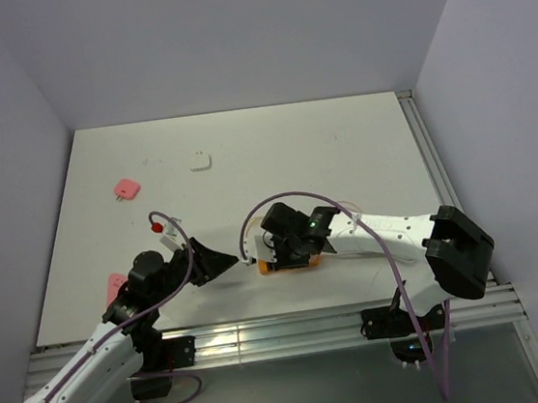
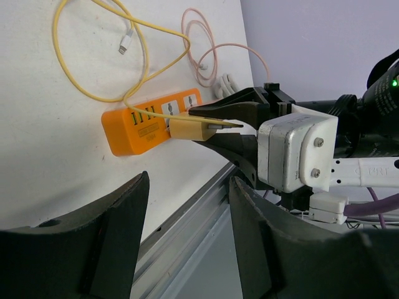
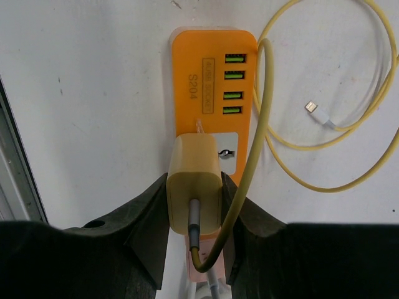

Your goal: Insert the plug

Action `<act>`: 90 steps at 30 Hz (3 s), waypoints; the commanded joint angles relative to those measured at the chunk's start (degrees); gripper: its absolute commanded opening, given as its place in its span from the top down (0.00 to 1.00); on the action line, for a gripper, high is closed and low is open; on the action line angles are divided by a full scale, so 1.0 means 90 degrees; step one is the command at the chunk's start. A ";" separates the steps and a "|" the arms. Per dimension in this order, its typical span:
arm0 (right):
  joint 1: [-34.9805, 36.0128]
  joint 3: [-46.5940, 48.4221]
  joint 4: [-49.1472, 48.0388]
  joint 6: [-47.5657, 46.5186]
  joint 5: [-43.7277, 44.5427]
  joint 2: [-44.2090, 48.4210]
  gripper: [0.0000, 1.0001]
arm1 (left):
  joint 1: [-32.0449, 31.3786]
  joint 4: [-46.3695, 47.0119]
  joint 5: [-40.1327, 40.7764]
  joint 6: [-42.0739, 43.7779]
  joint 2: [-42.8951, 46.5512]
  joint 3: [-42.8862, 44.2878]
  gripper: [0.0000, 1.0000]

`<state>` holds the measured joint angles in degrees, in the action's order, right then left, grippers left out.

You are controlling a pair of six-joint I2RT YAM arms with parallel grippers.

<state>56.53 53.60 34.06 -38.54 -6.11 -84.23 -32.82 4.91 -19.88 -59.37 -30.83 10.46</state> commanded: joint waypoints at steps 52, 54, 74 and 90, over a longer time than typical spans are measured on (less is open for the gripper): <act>-0.0539 0.0899 -0.0075 -0.0035 -0.0434 0.1232 0.00 | 0.0004 -0.1354 0.0800 0.0337 0.0349 0.0976 0.28; -0.0539 0.0890 -0.0015 0.0092 -0.0454 0.1583 0.00 | 0.0004 -0.1657 0.1094 0.0405 0.0311 0.1268 0.24; -0.0520 0.0441 -0.1322 0.5287 -0.0385 0.3352 0.00 | 0.0656 -0.4394 0.4007 0.1557 -0.2315 0.4628 0.02; -0.0539 0.0070 -0.0738 0.7007 0.0833 0.3419 0.00 | 0.1273 -0.2228 0.4260 0.4193 -0.6934 0.7265 0.09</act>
<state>51.75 55.40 27.29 22.11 -3.07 -57.95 -21.69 -24.03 18.68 -31.92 -89.69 72.12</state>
